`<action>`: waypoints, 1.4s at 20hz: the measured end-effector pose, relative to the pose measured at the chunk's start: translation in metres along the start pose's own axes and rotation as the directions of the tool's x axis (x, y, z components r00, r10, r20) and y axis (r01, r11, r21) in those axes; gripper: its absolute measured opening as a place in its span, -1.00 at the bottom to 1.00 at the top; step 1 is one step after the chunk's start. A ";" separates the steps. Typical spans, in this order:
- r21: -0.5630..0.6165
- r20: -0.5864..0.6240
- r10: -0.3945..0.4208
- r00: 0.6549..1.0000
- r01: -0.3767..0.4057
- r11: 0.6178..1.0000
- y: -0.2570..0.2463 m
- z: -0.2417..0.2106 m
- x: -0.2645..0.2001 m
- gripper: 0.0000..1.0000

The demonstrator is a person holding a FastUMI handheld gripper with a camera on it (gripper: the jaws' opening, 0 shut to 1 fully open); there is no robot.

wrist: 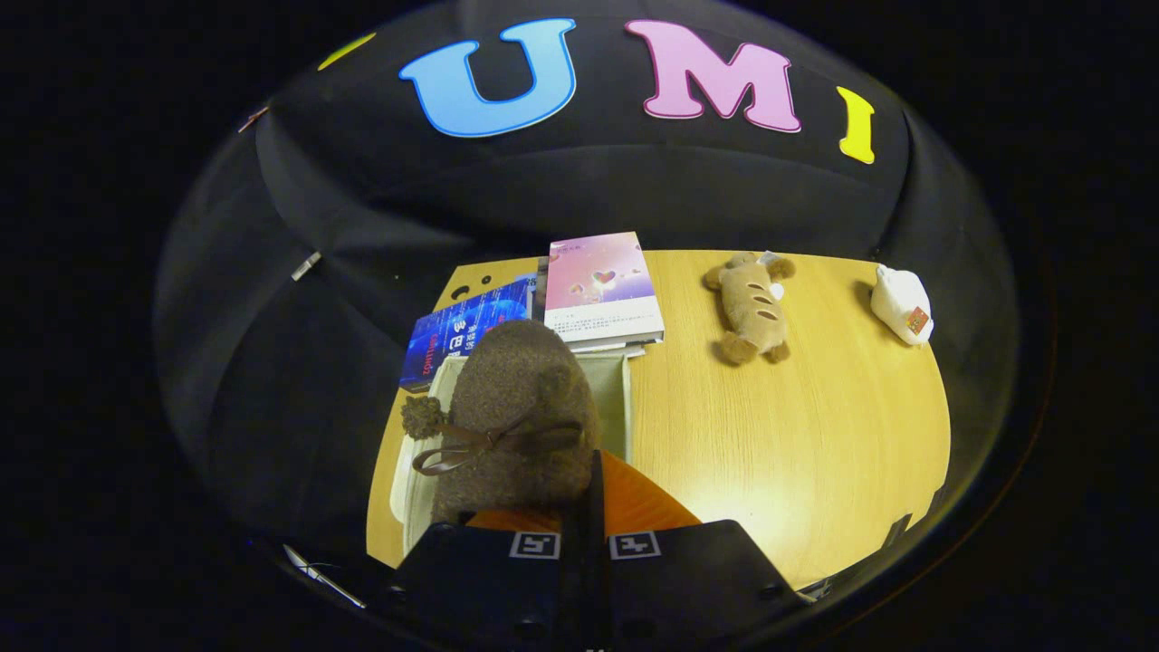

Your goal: Open the storage box then place both shoes into the box .Put the left shoe in first, then the right shoe, with the right side of both shoes facing outward in a uniform manner.

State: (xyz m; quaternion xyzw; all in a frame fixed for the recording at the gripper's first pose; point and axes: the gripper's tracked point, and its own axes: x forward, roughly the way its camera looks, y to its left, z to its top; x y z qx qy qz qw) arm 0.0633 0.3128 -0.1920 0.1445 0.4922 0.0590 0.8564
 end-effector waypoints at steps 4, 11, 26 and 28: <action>-0.028 -0.068 -0.118 0.991 0.116 0.993 -0.003 -0.026 0.042 -0.90; -0.114 -0.111 -0.126 0.986 0.113 0.987 0.014 -0.062 0.064 -0.04; -0.195 0.146 0.042 0.988 -0.013 0.981 -0.005 -0.022 -0.014 0.97; -0.185 0.199 0.052 0.979 -0.015 0.983 -0.029 -0.010 -0.034 0.97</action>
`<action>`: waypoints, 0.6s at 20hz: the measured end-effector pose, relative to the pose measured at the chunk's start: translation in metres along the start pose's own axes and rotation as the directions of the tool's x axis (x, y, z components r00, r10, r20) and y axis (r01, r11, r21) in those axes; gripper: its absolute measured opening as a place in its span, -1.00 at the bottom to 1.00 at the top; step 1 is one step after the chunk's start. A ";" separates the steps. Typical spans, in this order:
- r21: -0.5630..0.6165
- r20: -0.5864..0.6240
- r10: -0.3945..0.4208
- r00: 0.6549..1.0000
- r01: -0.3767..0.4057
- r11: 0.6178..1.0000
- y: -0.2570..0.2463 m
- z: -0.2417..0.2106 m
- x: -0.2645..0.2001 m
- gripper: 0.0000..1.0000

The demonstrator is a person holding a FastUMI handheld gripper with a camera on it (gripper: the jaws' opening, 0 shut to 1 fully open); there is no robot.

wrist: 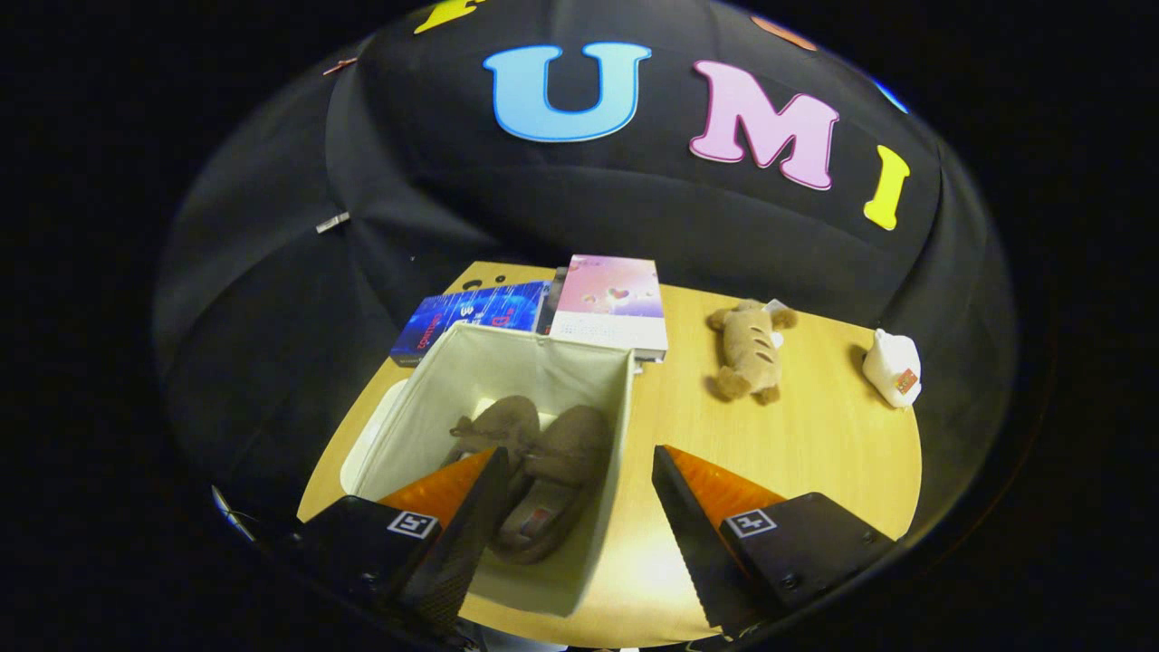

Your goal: Open the storage box then place both shoes into the box .Put the left shoe in first, then the right shoe, with the right side of both shoes facing outward in a uniform manner.

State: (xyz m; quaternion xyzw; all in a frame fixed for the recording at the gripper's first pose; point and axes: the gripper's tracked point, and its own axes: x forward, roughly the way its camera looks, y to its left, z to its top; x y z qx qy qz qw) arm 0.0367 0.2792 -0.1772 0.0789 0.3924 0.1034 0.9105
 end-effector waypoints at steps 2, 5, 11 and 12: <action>-0.012 0.068 -0.016 0.998 0.017 1.000 -0.031 0.014 -0.020 0.98; 0.007 0.166 -0.032 0.986 0.031 1.000 -0.072 0.032 -0.049 0.97; 0.094 0.336 -0.122 0.934 0.096 0.991 -0.172 0.060 -0.114 0.97; 0.110 0.356 -0.149 0.923 0.117 0.987 -0.190 0.063 -0.123 0.96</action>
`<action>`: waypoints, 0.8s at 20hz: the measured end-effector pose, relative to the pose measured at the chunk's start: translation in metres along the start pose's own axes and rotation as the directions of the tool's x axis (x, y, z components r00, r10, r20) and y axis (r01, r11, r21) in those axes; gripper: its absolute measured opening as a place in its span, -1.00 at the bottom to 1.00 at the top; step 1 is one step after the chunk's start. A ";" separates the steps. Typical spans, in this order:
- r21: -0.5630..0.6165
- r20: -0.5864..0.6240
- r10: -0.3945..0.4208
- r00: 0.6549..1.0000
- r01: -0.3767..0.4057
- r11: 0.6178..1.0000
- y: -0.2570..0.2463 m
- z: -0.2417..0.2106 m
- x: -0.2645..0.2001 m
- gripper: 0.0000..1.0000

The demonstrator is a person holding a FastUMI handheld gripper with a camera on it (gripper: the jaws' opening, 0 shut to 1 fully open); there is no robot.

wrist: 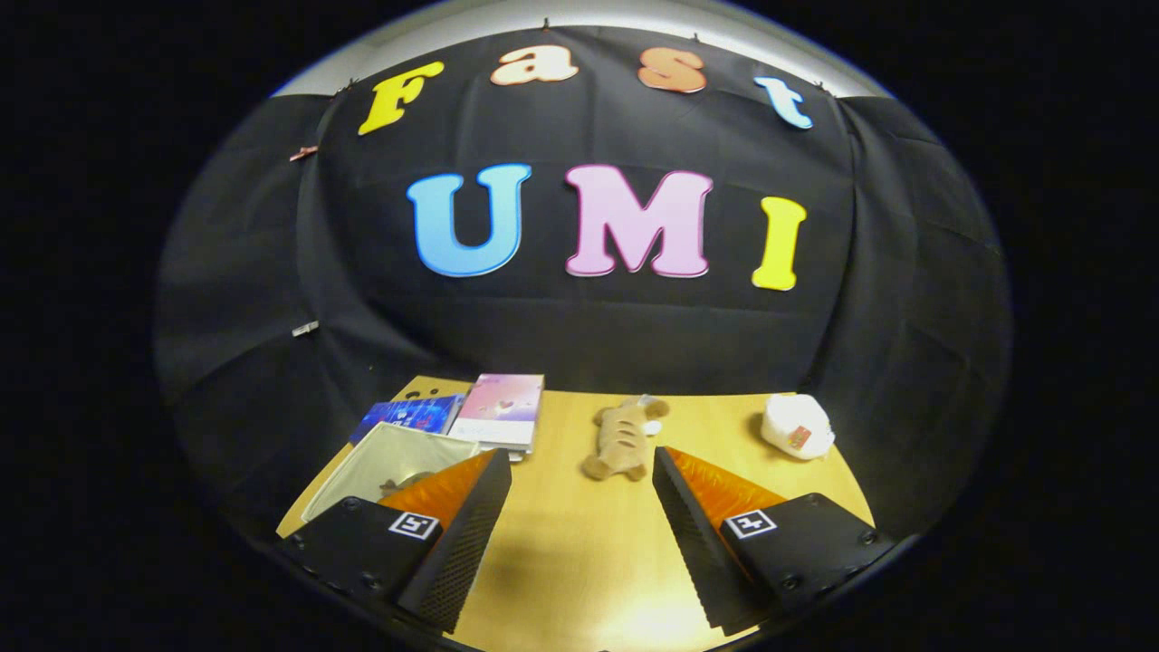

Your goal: Open the storage box then place both shoes into the box .Put the left shoe in first, then the right shoe, with the right side of both shoes facing outward in a uniform manner.

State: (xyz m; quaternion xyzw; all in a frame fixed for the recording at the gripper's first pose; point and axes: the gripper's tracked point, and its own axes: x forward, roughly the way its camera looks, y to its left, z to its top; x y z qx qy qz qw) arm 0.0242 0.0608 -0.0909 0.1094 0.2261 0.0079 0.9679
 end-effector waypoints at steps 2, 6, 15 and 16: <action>0.009 0.031 -0.044 0.999 0.044 0.999 -0.033 0.010 -0.011 0.97; 0.014 0.084 -0.126 0.988 0.125 0.992 -0.091 0.028 -0.040 0.96; 0.022 0.139 -0.107 0.984 0.105 0.994 -0.160 0.047 -0.071 0.96; 0.013 0.150 -0.095 0.984 0.094 0.995 -0.165 0.050 -0.072 0.96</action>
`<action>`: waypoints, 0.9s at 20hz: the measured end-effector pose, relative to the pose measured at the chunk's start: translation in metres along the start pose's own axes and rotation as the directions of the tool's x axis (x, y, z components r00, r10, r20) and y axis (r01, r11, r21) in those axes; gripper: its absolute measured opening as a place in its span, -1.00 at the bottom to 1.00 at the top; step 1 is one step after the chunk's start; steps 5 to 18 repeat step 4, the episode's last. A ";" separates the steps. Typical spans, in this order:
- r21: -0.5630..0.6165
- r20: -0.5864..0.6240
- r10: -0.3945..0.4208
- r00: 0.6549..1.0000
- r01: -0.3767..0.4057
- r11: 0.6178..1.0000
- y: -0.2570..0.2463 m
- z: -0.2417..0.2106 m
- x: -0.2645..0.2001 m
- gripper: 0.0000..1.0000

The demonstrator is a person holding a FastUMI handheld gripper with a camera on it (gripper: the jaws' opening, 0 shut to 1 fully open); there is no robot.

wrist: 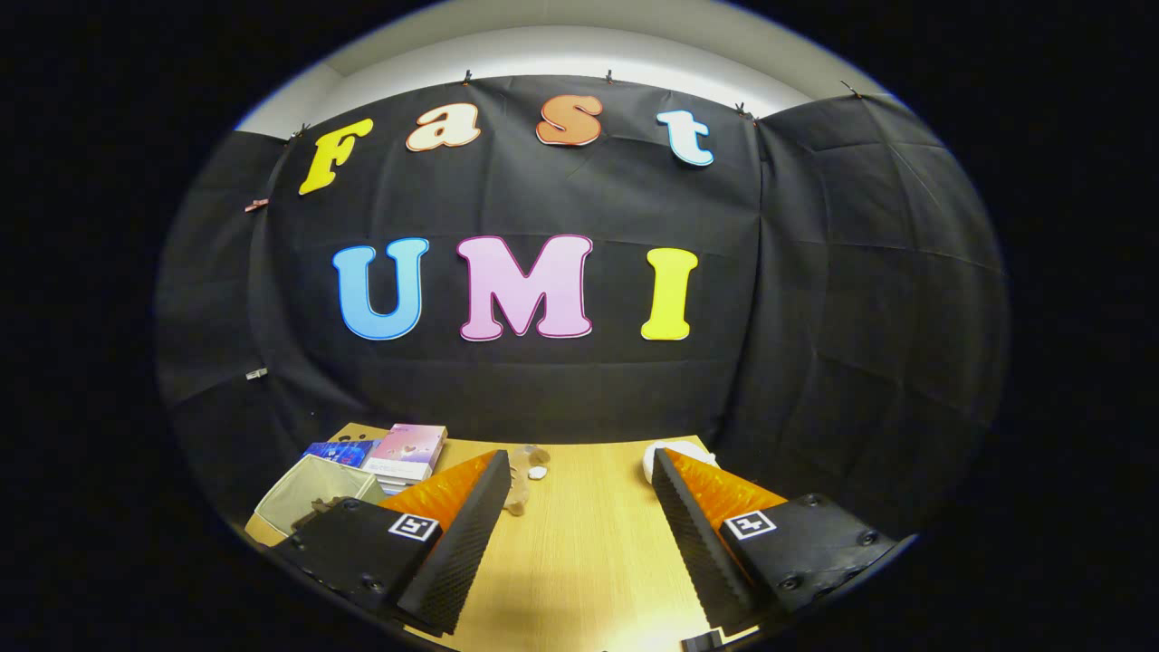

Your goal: Open the storage box then place both shoes into the box .Put the left shoe in first, then the right shoe, with the right side of both shoes facing outward in a uniform manner.

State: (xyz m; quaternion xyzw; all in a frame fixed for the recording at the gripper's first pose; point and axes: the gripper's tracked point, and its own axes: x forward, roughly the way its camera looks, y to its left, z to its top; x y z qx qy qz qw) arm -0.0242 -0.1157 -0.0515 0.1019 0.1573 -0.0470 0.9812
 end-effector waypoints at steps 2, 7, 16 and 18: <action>-0.014 0.013 0.035 0.999 -0.035 0.999 -0.005 0.001 -0.001 0.96; -0.023 0.008 0.073 0.997 -0.073 0.997 -0.006 -0.004 0.001 0.96; -0.023 0.008 0.073 0.997 -0.073 0.997 -0.006 -0.004 0.001 0.96; -0.023 0.008 0.073 0.997 -0.073 0.997 -0.006 -0.004 0.001 0.96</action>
